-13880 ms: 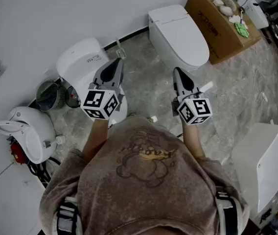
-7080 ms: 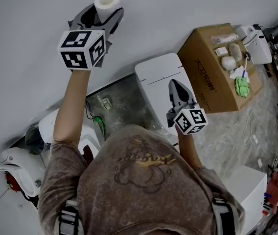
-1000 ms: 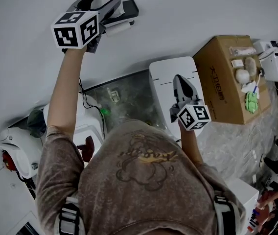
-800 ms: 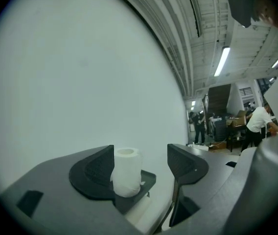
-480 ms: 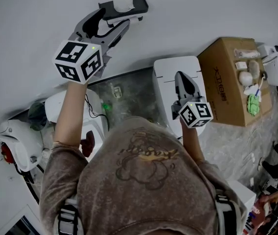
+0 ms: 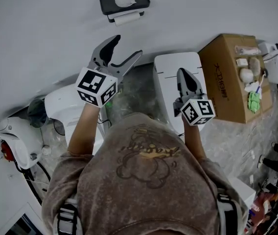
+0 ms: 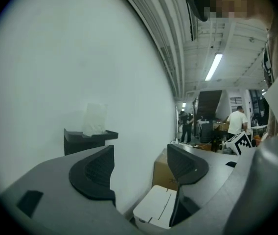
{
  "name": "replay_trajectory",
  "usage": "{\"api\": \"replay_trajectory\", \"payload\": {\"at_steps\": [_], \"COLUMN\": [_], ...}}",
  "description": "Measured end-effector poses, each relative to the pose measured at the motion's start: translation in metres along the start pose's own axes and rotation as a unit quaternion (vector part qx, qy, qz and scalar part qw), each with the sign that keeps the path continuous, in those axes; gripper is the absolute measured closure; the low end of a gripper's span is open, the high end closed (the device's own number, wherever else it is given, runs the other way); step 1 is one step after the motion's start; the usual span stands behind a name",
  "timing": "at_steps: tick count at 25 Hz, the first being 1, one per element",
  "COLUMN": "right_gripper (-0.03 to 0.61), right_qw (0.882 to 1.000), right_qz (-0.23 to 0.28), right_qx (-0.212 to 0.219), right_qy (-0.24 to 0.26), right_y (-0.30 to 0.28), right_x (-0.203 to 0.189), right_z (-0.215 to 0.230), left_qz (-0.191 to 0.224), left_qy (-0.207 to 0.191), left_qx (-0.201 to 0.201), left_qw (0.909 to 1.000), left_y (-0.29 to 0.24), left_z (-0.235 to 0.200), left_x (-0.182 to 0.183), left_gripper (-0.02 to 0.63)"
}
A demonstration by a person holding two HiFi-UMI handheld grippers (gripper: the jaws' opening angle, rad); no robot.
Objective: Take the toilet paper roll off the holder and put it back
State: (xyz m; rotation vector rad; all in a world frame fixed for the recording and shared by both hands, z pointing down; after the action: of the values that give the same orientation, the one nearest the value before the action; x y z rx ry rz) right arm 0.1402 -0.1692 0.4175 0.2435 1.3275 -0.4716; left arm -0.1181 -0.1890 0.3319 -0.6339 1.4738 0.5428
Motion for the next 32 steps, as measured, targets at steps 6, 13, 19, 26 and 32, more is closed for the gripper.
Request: {"api": "replay_trajectory", "payload": {"at_steps": [6, 13, 19, 26, 32], "right_gripper": [0.580, 0.580, 0.580, 0.580, 0.580], "right_qw": [1.000, 1.000, 1.000, 1.000, 1.000], "right_qz": [0.000, -0.002, -0.006, -0.004, -0.005], "right_qx": [0.001, 0.001, 0.001, 0.006, 0.004], "right_qy": [0.007, 0.015, 0.019, 0.023, 0.024], "right_y": [0.004, 0.009, 0.013, 0.015, 0.017], "right_x": [-0.003, -0.010, -0.016, -0.016, -0.018], "right_z": [-0.003, -0.005, -0.007, -0.013, -0.014], "left_qz": [-0.010, -0.022, -0.023, -0.028, -0.025], "left_qy": [0.044, 0.066, 0.061, 0.068, 0.073], "left_qx": [-0.011, -0.008, -0.003, -0.004, 0.001], "left_qw": [0.9989, 0.9976, 0.9979, 0.9973, 0.9970], "left_y": [0.000, 0.004, 0.010, 0.014, 0.017], "left_z": [0.021, 0.035, 0.036, 0.038, 0.038], "left_x": [-0.051, -0.079, -0.083, -0.085, -0.085], "left_gripper": [0.282, 0.358, 0.537, 0.594, 0.595]}}
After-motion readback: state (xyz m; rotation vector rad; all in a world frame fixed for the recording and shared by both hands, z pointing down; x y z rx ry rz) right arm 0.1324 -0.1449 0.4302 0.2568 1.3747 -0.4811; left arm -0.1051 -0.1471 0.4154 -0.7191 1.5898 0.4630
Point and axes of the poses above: the fingertips, and each gripper's own axes: y backward along the fingers, z to its right, x out of its top, the point moved 7 cm from there along y, backward along the fingers, and after that the axes turned 7 degrees about -x, right-handed, at the moved point
